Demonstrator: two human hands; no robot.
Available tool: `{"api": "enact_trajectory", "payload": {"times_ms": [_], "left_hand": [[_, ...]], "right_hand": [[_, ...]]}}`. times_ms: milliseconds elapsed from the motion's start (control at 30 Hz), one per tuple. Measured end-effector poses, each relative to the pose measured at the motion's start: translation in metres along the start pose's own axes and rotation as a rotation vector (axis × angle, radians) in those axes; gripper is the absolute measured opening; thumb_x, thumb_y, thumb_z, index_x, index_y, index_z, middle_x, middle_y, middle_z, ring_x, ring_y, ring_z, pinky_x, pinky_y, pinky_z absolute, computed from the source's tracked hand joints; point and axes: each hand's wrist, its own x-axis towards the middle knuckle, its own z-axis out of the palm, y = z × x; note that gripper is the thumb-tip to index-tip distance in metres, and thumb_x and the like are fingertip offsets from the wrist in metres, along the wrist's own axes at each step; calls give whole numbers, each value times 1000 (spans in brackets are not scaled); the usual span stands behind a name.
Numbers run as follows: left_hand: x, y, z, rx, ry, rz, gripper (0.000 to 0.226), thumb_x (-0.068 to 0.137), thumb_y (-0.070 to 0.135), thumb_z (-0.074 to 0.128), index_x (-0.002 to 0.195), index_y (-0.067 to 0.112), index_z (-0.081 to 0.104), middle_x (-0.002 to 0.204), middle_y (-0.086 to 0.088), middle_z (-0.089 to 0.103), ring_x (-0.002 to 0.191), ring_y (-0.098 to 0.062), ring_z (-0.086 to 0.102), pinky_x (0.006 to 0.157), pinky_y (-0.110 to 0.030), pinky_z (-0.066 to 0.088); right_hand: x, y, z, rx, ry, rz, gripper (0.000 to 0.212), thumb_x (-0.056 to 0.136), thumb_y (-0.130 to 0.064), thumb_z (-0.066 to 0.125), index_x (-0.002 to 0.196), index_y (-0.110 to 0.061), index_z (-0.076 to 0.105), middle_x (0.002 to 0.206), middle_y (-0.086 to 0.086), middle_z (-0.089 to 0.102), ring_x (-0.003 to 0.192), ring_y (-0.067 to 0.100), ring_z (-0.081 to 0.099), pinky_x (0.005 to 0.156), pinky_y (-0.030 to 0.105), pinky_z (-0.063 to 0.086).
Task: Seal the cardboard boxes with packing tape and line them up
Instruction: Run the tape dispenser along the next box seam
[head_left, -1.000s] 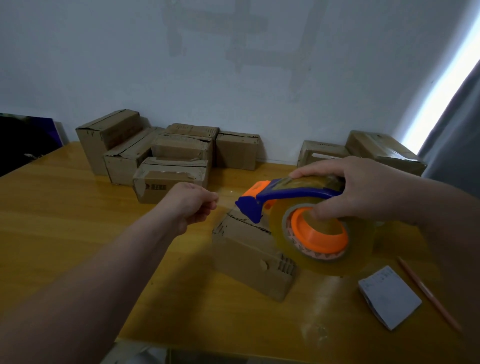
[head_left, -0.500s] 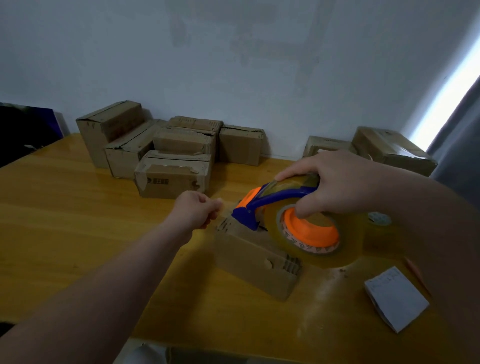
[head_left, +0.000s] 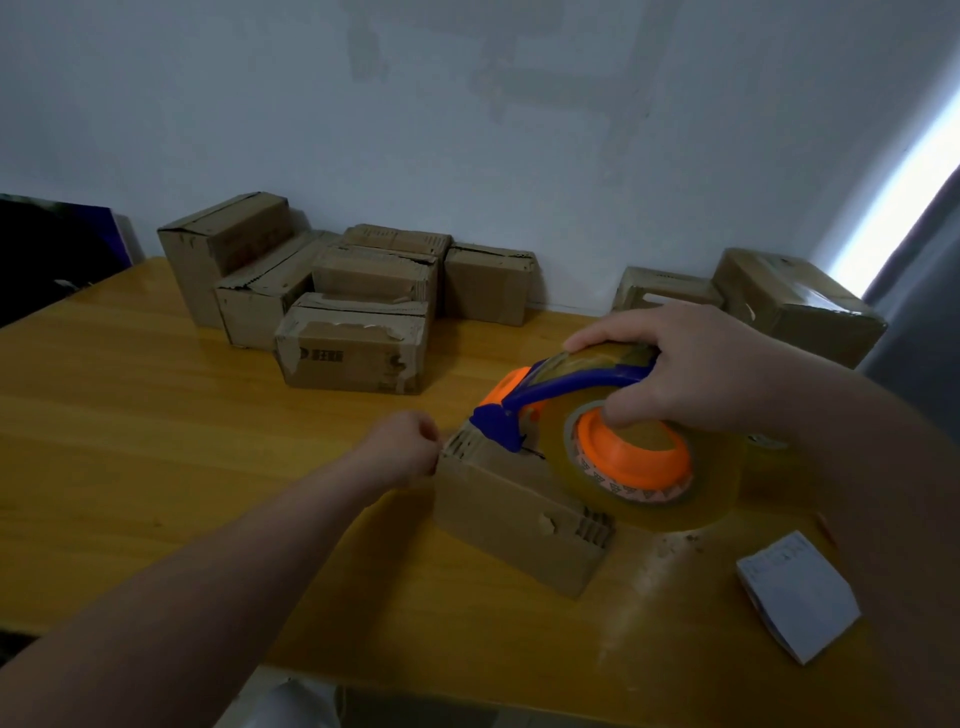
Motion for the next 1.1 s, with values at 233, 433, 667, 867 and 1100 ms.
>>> {"api": "enact_trajectory", "payload": {"times_ms": [233, 433, 667, 867, 1100], "left_hand": [[-32, 9, -6, -582, -332, 215, 57, 86, 9, 50, 141, 20, 42, 135, -4, 45, 121, -23, 47, 100, -36, 41], [-26, 12, -16, -170, -402, 251, 64, 77, 43, 68, 134, 31, 42, 142, 2, 44, 125, -14, 45, 107, -34, 37], [-4, 32, -12, -10, -414, 630, 53, 77, 21, 77, 123, 27, 52, 118, 7, 58, 110, -5, 57, 96, -26, 47], [3, 31, -11, 20, -444, 671, 44, 79, 29, 74, 117, 37, 52, 116, 11, 57, 110, -2, 55, 94, -22, 46], [5, 34, -15, 288, -408, 638, 68, 70, 64, 64, 130, 39, 43, 126, 14, 41, 116, -2, 41, 103, -35, 41]], "right_hand": [[-1, 2, 2, 40, 29, -2, 50, 74, -30, 74, 118, -40, 53, 93, -5, 57, 77, 15, 59, 65, 26, 49], [0, 4, 4, 79, 74, -22, 48, 72, -30, 77, 112, -39, 53, 91, -7, 56, 73, 12, 58, 63, 26, 48], [-6, 14, 2, 140, 101, -39, 47, 69, -36, 79, 108, -42, 53, 94, -9, 58, 76, 11, 60, 63, 24, 50], [-17, 22, -4, 232, 66, -58, 47, 71, -42, 76, 112, -46, 53, 96, -17, 57, 79, 7, 61, 60, 13, 49], [-39, 40, -10, 237, 29, -25, 48, 67, -43, 76, 107, -51, 51, 94, -15, 58, 75, -4, 60, 52, 7, 45]]}}
